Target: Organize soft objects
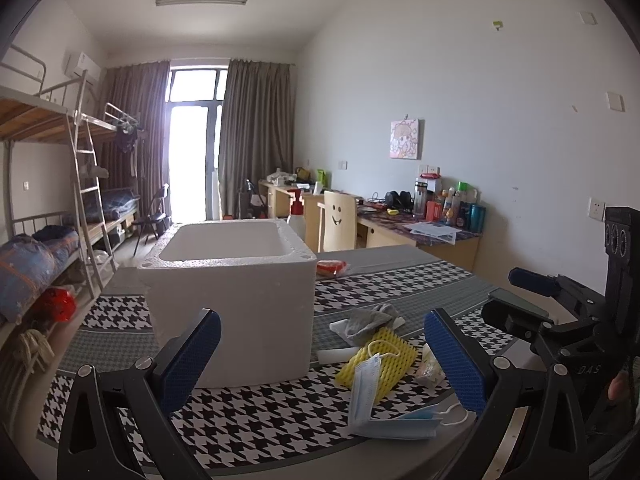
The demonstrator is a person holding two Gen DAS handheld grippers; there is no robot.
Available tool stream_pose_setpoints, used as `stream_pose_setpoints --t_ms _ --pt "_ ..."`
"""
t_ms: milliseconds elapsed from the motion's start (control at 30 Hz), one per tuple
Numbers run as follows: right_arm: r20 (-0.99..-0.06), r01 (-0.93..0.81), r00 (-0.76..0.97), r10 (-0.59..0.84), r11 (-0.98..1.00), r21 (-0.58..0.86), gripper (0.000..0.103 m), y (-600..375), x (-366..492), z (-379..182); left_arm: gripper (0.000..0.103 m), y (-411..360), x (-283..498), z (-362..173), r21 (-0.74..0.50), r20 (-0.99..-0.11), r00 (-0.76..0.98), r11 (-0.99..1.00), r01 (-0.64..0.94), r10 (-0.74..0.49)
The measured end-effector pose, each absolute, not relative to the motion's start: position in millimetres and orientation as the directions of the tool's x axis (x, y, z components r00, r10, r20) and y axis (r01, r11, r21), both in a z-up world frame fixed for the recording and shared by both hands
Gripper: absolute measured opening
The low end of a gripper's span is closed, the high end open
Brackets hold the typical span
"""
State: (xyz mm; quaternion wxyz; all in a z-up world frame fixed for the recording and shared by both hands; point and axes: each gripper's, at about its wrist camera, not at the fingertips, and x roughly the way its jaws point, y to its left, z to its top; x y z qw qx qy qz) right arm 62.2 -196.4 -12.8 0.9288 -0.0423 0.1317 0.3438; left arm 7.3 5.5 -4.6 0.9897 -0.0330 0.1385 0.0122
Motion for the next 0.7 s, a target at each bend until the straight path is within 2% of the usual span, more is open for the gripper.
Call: stream_pose_setpoints --t_ms 700 --pt "-0.276 -0.645 0.732 0.623 0.764 0.016 0.1 -195.6 62.4 -11.0 0.102 5.0 8.3 -4.6 -0.059 -0.282 0.959 0.998 -0.021 0.003"
